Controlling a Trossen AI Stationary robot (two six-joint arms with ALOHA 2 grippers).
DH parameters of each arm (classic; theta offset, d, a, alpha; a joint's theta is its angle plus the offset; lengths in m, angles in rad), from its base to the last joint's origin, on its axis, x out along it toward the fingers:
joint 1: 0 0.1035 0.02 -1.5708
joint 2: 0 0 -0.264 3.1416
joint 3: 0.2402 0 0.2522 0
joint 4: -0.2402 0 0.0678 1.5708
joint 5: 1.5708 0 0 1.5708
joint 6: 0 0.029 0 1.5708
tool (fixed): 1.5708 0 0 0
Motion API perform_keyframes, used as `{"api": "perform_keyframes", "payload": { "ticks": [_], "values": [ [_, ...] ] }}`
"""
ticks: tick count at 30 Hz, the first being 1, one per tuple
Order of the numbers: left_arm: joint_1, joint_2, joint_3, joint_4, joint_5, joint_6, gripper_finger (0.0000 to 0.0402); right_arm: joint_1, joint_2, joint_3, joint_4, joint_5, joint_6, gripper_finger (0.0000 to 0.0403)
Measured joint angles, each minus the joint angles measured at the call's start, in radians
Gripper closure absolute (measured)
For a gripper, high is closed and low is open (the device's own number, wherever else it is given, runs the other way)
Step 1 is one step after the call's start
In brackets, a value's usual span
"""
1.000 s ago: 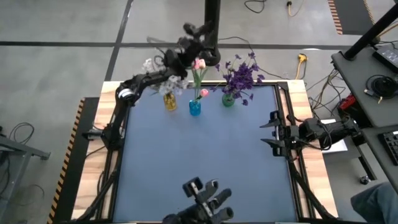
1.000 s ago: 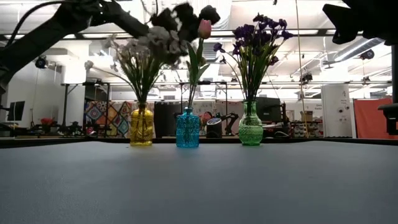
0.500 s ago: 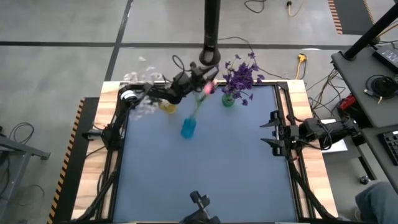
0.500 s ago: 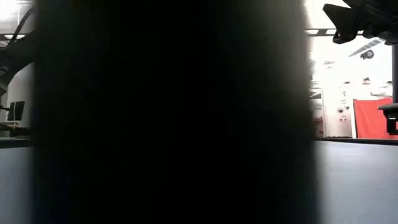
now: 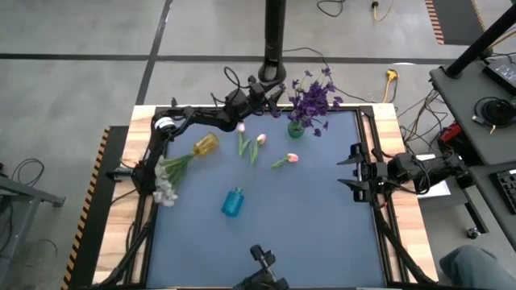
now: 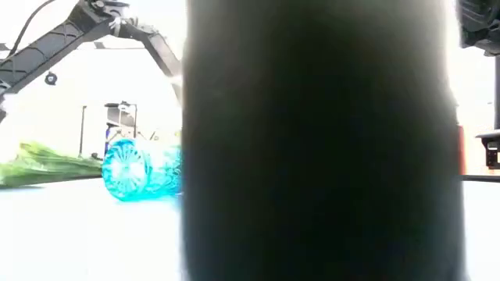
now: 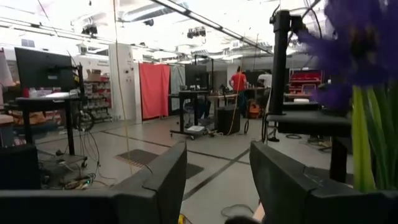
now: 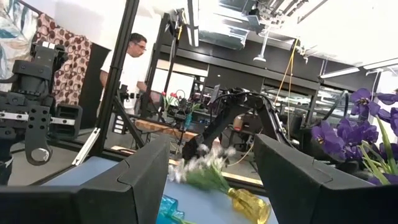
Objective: Sort flowers into vase by color
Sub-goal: Adjust the green vase
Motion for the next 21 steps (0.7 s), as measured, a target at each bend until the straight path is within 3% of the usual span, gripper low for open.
{"api": "perform_keyframes", "payload": {
  "ticks": [11, 21],
  "values": [
    [0.0, 0.005, 0.195, -0.197, 0.0, 0.0, 0.0242, 0.0, 0.0, -0.001, 0.0, 0.0, 0.0, 0.0177],
    [0.001, 0.006, 0.503, -0.628, 0.0, 0.0, 0.0242, 0.0, 0.0, -0.001, 0.0, 0.0, 0.0, 0.0177]
  ]
}}
